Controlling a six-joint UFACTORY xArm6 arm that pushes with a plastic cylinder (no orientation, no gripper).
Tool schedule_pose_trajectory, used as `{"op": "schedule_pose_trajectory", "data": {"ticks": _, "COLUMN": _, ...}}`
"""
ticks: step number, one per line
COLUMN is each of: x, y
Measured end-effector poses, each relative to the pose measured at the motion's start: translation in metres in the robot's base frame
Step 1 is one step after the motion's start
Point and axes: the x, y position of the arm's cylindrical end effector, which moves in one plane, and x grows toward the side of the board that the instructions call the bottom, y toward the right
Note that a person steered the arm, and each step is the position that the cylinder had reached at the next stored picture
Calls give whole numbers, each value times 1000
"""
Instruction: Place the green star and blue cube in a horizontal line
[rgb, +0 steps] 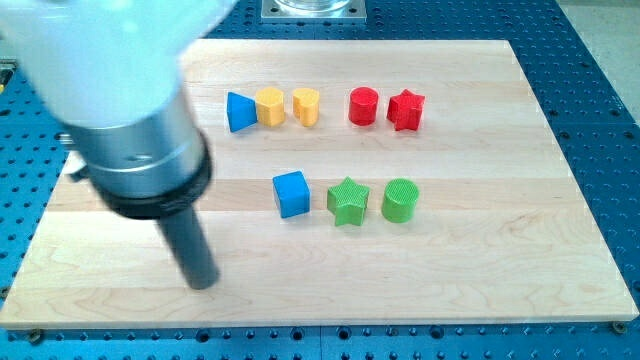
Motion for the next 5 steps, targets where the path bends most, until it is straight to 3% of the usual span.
{"op": "schedule_pose_trajectory", "data": {"ticks": 1, "x": -1, "y": 61}}
{"op": "schedule_pose_trajectory", "data": {"ticks": 2, "x": -6, "y": 79}}
{"op": "schedule_pose_trajectory", "data": {"ticks": 4, "x": -134, "y": 125}}
{"op": "schedule_pose_trajectory", "data": {"ticks": 5, "x": -141, "y": 125}}
